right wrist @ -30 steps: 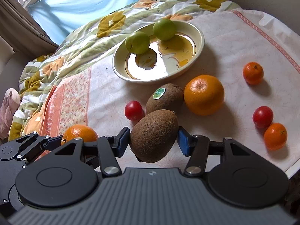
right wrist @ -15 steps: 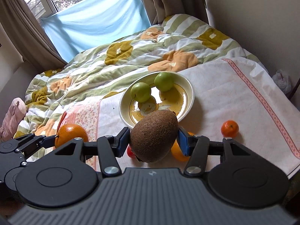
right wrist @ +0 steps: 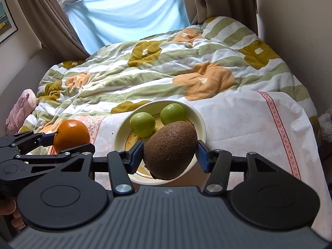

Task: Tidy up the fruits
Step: 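Carry the orange and the kiwi over the duck bowl, then open both tools to drop the orange and kiwi into the bowl, then move both tools back toward the remaining orange, kiwi and mandarins, then grasp the large orange with the left tool while the right tool grasps a mandarin, then carry the orange and mandarin over the duck bowl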

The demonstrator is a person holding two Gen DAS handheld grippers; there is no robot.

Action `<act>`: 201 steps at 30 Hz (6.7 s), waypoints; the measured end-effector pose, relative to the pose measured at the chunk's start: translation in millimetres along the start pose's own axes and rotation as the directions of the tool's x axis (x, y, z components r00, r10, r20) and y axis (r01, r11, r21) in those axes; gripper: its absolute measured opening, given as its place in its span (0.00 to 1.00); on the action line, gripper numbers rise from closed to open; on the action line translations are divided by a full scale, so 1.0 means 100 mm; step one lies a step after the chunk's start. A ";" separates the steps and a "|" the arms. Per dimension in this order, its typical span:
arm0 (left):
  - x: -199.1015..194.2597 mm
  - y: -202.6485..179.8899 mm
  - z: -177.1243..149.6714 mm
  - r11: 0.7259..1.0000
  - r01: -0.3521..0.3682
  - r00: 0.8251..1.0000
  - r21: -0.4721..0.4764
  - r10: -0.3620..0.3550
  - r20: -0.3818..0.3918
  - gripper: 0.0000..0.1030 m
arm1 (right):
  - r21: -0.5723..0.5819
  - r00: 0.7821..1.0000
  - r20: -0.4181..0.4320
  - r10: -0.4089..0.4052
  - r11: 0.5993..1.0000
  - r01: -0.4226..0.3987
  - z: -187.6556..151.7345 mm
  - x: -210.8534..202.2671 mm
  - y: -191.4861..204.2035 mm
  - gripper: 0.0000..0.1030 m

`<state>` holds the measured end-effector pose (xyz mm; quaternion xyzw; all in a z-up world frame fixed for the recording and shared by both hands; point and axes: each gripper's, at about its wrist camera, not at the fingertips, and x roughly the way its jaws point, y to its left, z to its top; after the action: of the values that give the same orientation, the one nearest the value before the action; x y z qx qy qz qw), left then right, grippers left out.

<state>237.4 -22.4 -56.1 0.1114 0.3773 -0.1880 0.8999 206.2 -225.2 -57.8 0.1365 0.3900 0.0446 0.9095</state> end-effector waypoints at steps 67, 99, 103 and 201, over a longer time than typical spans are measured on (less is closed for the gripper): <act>0.35 -0.23 -0.26 0.987 -0.118 0.983 -0.111 0.101 -0.153 1.00 | -0.303 0.963 -0.251 0.094 0.938 -0.170 0.22 1.23 -0.02 0.95; -0.75 -0.39 -0.20 0.985 -0.125 0.990 -0.119 0.133 0.056 0.99 | -0.292 0.999 0.027 0.042 0.956 -0.032 0.05 -0.46 -0.15 1.00; -0.89 -0.42 -0.29 0.993 -0.080 0.993 -0.087 0.087 0.078 0.98 | -0.235 0.999 0.047 -0.011 0.972 0.022 -0.14 -0.70 -0.16 1.00; -0.41 -0.85 -0.36 0.975 0.031 0.996 0.219 -0.049 0.076 0.61 | -0.150 0.999 0.039 -0.029 0.988 0.035 -0.34 -0.46 -0.08 0.53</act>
<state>152.4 -76.3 -56.2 0.1938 0.3197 -0.2505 0.8930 149.6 -234.8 -50.1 0.0618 0.3710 0.0568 0.9248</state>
